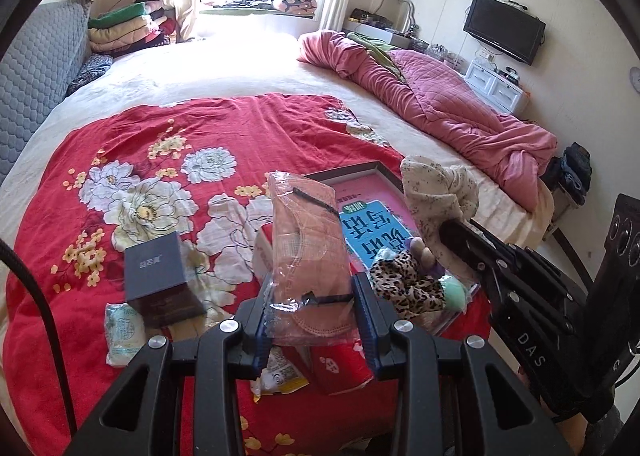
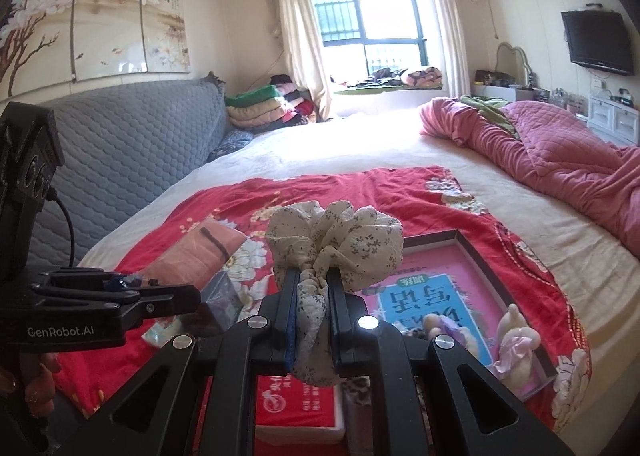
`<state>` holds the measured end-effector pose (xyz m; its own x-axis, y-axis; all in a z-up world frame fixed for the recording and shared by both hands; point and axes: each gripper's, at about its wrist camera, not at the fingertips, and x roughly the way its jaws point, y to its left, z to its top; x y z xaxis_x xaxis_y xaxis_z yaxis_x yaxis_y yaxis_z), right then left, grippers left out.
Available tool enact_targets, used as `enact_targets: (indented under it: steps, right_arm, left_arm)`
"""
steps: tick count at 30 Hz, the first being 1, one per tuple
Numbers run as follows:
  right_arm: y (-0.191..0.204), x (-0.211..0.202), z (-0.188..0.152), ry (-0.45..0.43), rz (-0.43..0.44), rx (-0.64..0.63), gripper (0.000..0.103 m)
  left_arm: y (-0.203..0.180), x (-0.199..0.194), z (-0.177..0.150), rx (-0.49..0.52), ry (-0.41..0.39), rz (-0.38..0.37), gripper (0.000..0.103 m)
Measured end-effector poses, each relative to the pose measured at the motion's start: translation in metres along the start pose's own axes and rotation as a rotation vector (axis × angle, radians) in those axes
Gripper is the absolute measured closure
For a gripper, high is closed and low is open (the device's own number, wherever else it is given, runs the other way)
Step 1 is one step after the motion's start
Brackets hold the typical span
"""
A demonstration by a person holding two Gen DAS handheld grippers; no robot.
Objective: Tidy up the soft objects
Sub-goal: 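Carry the pink packet with the left tool while the right tool carries the scrunchie to the tray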
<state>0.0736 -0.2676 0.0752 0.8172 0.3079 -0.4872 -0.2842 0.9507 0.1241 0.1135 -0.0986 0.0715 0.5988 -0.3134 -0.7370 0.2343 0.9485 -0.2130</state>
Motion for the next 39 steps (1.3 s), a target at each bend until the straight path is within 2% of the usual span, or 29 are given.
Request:
enact_targets:
  steps: [7,17,30,39]
  right_arm:
    - [-0.041,-0.008,-0.001,-0.018,-0.123,0.023,0.090]
    - [-0.084,-0.013,-0.010,-0.017,-0.223,0.075,0.090]
    - [-0.106,0.004,-0.021,0.023,-0.237,0.109,0.090]
    - [-0.115,0.021,-0.031,0.091,-0.221,0.120,0.090]
  left_arm:
    - [-0.042,0.028,0.008,0.055,0.042,-0.055,0.066]
    - [-0.078,0.066,0.007,0.117,0.100,-0.075,0.066]
    - [-0.104,0.113,-0.003,0.141,0.208,-0.094,0.066]
    - [-0.105,0.126,-0.004,0.131,0.232,-0.085,0.066]
